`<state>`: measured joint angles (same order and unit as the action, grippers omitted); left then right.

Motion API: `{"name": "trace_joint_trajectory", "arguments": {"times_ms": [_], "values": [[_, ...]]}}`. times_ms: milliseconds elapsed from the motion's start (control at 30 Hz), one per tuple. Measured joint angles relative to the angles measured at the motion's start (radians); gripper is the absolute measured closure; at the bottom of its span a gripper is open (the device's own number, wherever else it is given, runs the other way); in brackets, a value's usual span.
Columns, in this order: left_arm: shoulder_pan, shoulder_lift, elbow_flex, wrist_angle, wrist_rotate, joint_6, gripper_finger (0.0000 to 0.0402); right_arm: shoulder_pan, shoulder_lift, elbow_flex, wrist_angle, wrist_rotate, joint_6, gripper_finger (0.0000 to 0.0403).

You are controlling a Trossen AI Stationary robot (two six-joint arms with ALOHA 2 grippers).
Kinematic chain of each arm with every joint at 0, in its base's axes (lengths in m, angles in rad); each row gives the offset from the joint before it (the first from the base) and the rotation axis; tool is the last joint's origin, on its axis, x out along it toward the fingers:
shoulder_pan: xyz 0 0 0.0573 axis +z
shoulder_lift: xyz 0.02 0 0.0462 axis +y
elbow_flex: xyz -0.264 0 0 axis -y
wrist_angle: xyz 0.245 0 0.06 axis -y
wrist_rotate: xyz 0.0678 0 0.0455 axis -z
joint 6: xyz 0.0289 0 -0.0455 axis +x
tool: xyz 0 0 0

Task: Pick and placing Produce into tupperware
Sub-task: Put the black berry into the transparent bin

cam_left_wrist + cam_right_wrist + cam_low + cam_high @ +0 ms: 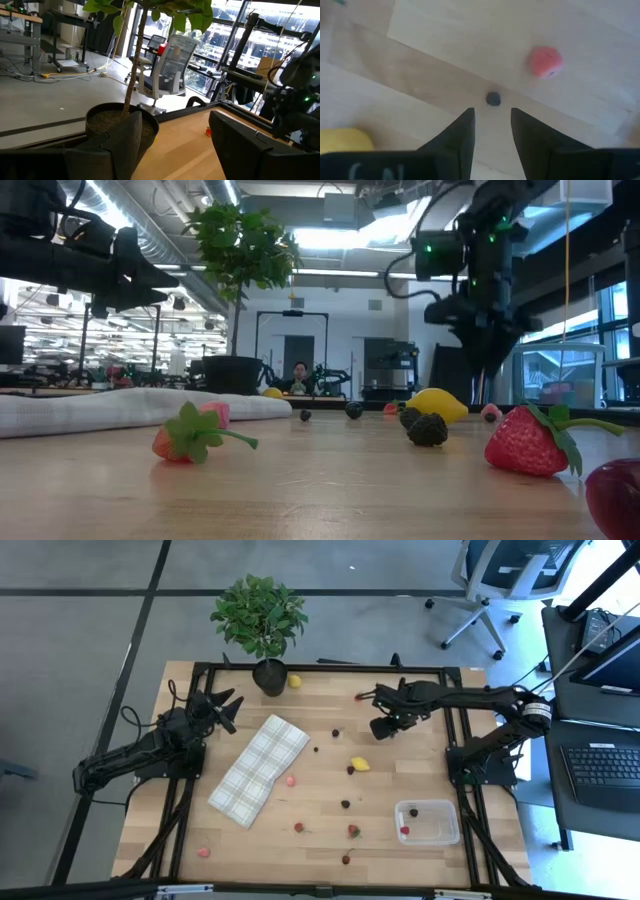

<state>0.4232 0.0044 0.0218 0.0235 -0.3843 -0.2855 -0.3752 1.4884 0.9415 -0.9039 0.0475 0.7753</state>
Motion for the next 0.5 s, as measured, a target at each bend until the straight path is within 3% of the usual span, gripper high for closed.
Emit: {"name": "trace_joint_trajectory", "arguments": {"times_ms": [500], "values": [[0.0,0.0,0.0,0.0,0.0,0.0,0.0176,-0.003,0.0,-0.05,0.051,0.011,-0.043,0.0274]]}}
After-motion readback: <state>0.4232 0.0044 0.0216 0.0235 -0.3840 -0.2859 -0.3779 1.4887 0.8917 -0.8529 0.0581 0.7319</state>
